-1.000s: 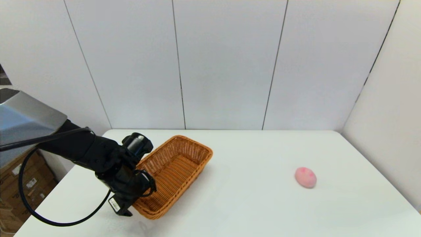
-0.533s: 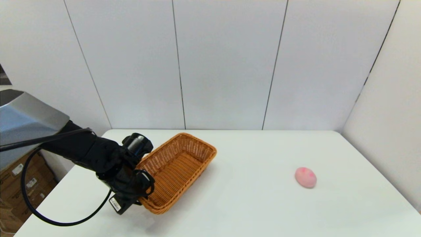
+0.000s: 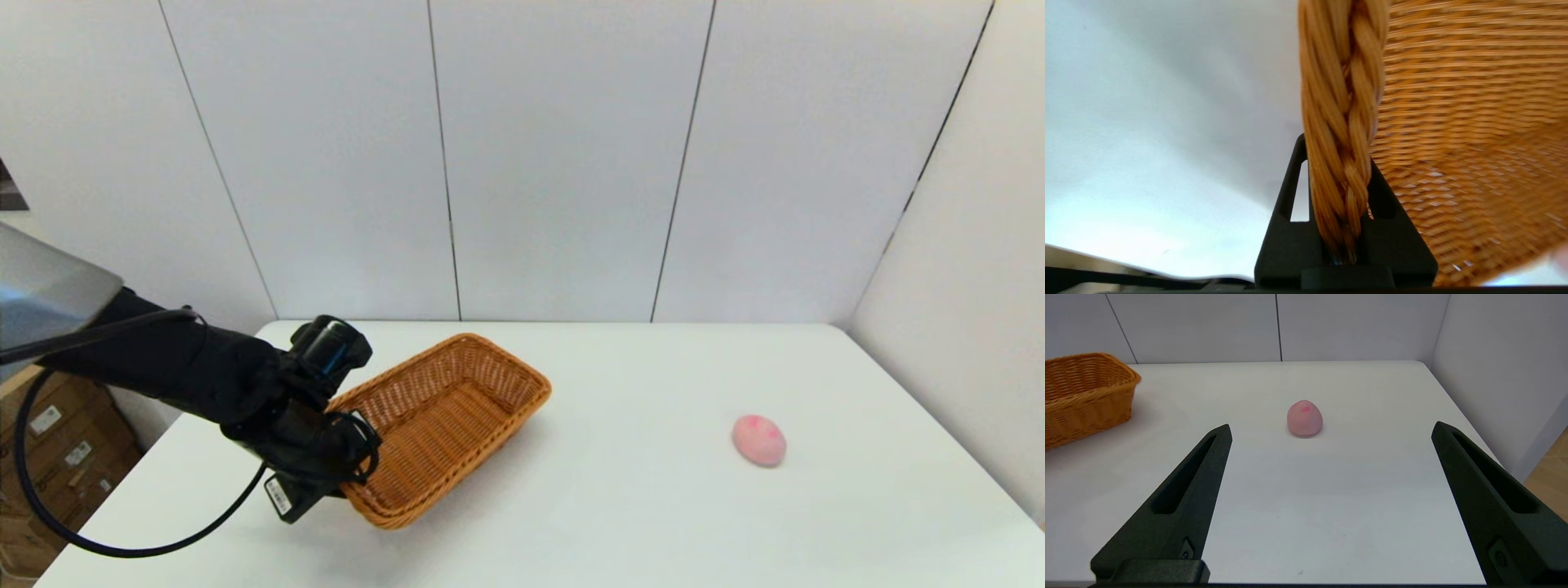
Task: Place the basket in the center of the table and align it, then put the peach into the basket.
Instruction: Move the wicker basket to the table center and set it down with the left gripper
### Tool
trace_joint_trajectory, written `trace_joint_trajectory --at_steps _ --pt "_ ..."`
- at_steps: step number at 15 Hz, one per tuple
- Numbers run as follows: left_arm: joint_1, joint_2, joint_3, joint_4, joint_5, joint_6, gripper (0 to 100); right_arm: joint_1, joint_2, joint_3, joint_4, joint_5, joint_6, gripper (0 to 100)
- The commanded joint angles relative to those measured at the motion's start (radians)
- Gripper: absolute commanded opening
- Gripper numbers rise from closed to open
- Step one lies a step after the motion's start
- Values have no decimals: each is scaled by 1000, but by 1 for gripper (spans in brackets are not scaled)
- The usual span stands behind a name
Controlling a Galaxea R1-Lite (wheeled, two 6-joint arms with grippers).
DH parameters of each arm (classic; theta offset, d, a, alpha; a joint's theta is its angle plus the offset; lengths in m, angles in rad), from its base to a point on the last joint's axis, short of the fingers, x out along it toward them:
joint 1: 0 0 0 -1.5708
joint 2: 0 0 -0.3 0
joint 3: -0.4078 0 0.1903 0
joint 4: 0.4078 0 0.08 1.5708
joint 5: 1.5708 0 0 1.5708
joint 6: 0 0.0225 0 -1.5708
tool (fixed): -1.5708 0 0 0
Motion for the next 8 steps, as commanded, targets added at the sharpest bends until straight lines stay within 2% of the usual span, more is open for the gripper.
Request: trace_joint_trajectory --at_steps 1,5,8 --pt "-55 -203 3 -3 -105 166 0 0 1 0 0 0 0 100" --pt "-65 -192 3 -69 -208 270 0 0 1 0 0 0 0 100" --pt "-70 -109 0 -126 -234 344 0 0 1 0 0 0 0 100"
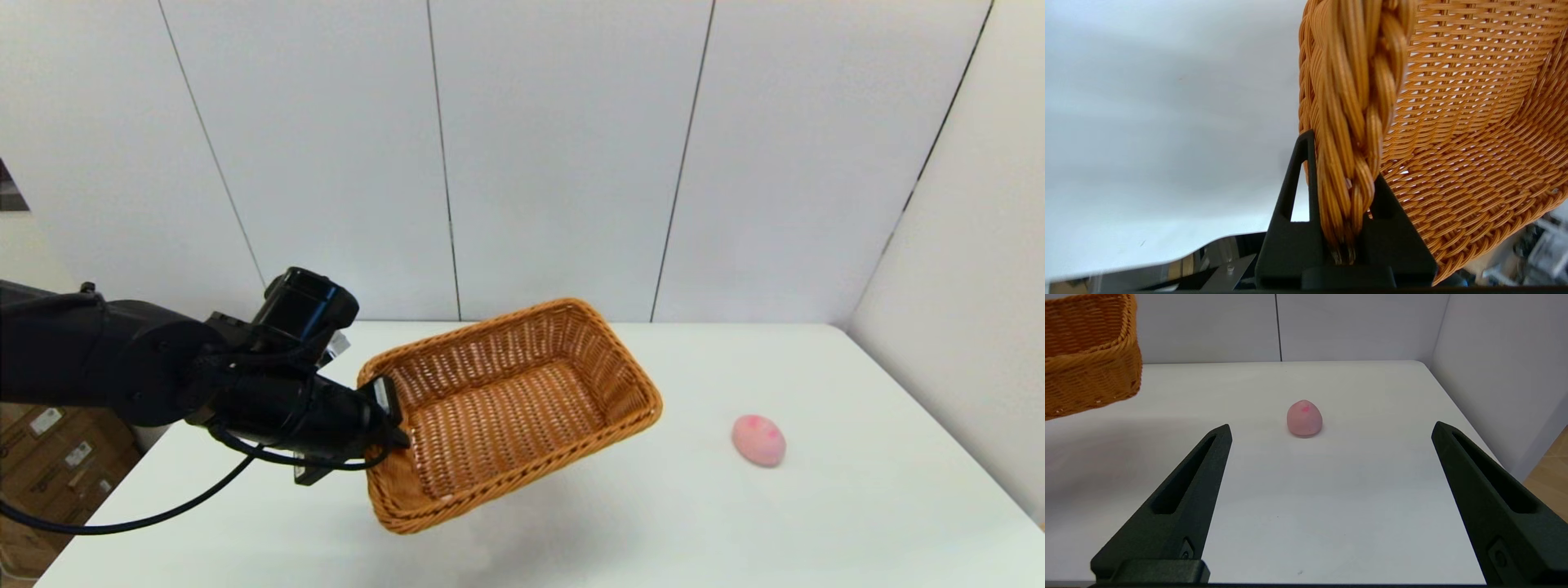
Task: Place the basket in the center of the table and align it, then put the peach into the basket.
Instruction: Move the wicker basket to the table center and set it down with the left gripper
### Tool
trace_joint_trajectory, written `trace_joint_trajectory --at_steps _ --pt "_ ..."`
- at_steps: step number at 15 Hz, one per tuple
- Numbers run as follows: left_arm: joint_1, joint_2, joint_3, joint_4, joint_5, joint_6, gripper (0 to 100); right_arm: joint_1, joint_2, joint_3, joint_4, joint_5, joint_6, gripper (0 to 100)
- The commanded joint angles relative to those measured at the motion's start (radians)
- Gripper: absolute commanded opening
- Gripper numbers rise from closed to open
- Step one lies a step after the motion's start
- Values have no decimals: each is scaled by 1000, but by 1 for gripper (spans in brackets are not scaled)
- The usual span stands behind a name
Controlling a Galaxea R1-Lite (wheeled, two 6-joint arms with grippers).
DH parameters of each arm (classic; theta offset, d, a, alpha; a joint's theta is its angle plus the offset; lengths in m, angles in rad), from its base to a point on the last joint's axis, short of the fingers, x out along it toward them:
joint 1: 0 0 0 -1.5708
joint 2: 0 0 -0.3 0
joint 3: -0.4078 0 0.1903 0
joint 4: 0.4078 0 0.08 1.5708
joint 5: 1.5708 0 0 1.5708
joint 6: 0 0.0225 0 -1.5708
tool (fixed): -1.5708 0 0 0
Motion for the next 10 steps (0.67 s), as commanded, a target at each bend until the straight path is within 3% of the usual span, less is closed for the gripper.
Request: trace_joint_trajectory --at_steps 1,4,10 --pt "-10 108 -2 -78 -28 80 0 0 1 0 -1 0 0 100" --pt "-18 163 -5 -101 -94 132 0 0 1 0 -1 0 0 100" --pt "-75 232 -19 -154 -99 182 0 0 1 0 -1 0 0 100"
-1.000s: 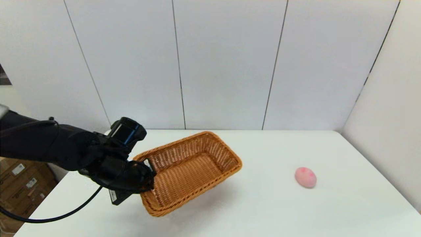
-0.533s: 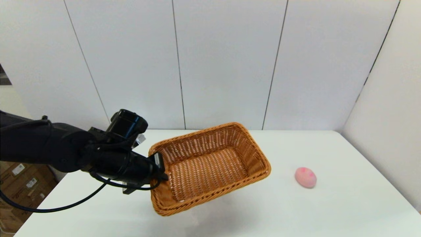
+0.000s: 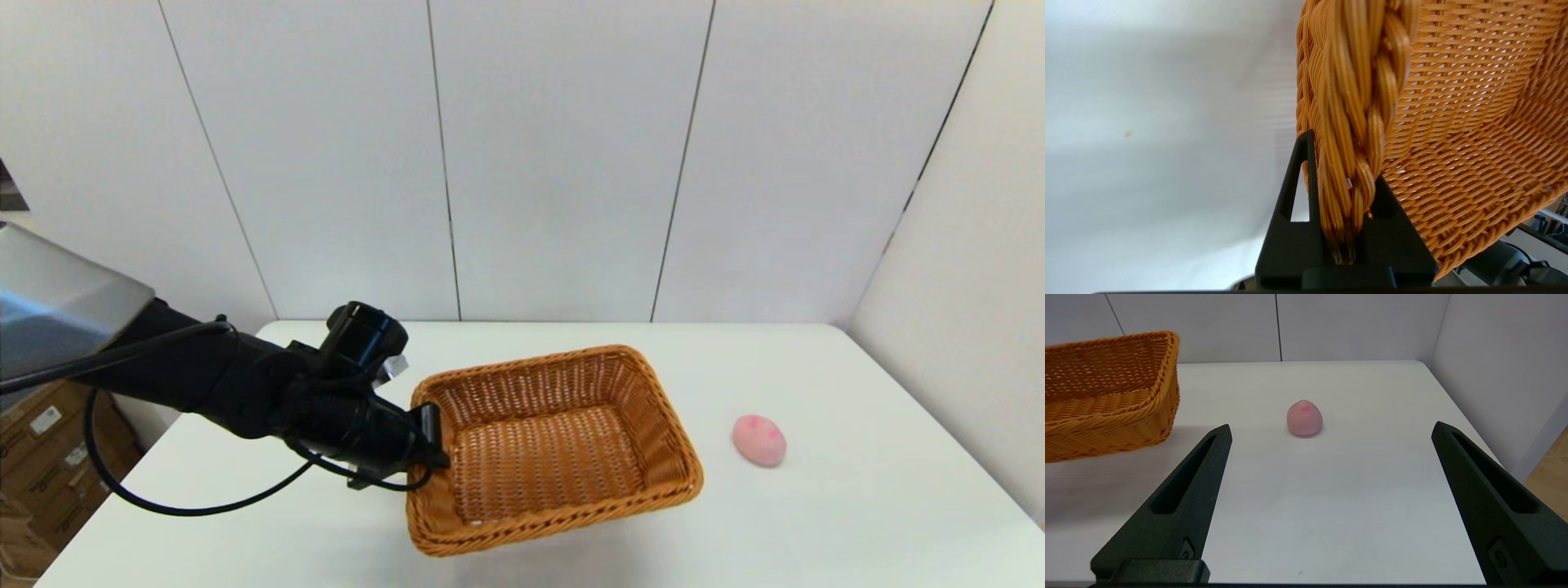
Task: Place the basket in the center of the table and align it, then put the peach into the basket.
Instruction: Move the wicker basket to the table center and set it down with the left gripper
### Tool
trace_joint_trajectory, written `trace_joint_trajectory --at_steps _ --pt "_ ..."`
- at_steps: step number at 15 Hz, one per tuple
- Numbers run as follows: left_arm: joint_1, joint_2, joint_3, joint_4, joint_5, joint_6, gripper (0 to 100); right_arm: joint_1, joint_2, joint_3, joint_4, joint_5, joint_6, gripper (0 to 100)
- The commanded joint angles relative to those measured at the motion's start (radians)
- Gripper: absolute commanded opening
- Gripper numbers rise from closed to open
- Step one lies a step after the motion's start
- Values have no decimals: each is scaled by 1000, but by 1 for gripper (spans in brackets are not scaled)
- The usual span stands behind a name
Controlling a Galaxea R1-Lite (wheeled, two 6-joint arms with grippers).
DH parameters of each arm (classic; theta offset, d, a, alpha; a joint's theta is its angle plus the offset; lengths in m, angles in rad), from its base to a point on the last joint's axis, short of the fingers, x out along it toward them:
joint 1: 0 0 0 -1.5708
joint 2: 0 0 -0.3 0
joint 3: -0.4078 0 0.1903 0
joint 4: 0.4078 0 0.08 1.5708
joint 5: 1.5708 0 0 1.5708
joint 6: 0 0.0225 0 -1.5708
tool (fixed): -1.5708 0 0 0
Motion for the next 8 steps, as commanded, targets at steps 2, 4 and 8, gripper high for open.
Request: trace_joint_trajectory --at_steps 2,4,8 --pt "-41 49 -32 -3 -2 44 0 0 1 0 0 0 0 100" --pt "-53 54 -45 5 -2 47 0 0 1 0 0 0 0 100" --pt "-56 64 -43 23 -2 76 0 0 1 0 0 0 0 100"
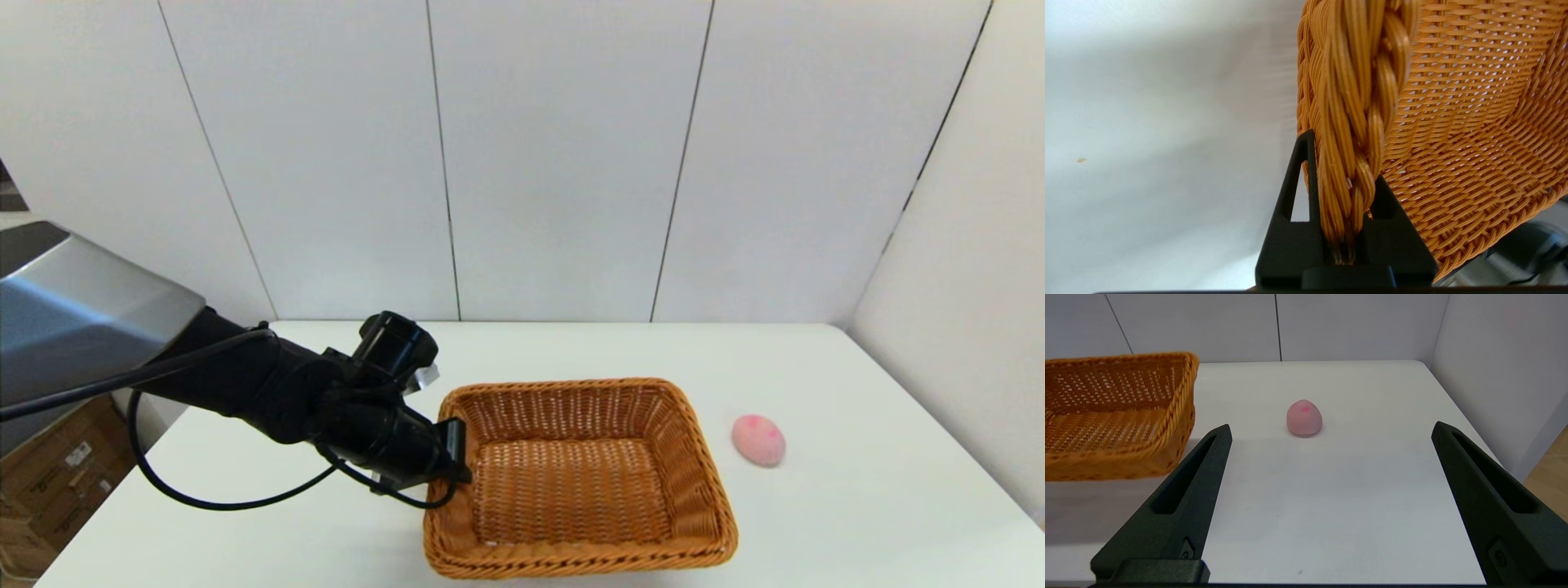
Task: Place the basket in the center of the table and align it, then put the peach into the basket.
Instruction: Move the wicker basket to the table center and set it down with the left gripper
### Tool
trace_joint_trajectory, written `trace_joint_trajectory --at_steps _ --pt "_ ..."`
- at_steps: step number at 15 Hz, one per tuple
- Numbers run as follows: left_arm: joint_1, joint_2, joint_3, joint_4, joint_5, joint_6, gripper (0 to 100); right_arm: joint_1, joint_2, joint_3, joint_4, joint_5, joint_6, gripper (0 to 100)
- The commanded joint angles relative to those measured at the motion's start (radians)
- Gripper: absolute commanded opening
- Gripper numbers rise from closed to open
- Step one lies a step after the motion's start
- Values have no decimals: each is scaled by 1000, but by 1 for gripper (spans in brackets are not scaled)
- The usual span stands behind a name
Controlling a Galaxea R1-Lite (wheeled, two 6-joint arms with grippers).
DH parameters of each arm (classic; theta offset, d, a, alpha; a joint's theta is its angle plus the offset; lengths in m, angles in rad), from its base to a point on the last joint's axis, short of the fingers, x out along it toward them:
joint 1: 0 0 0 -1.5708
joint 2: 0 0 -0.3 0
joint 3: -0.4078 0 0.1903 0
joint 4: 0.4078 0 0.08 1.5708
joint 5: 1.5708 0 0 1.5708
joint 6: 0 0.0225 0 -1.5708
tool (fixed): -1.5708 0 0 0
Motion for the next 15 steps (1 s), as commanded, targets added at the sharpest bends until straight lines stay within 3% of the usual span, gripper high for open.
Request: trace_joint_trajectory --at_steps 1,15 --pt "-1 21 -1 4 -1 1 0 0 1 0 -1 0 0 100" --pt "-1 57 -30 41 17 1 0 0 1 0 -1 0 0 100"
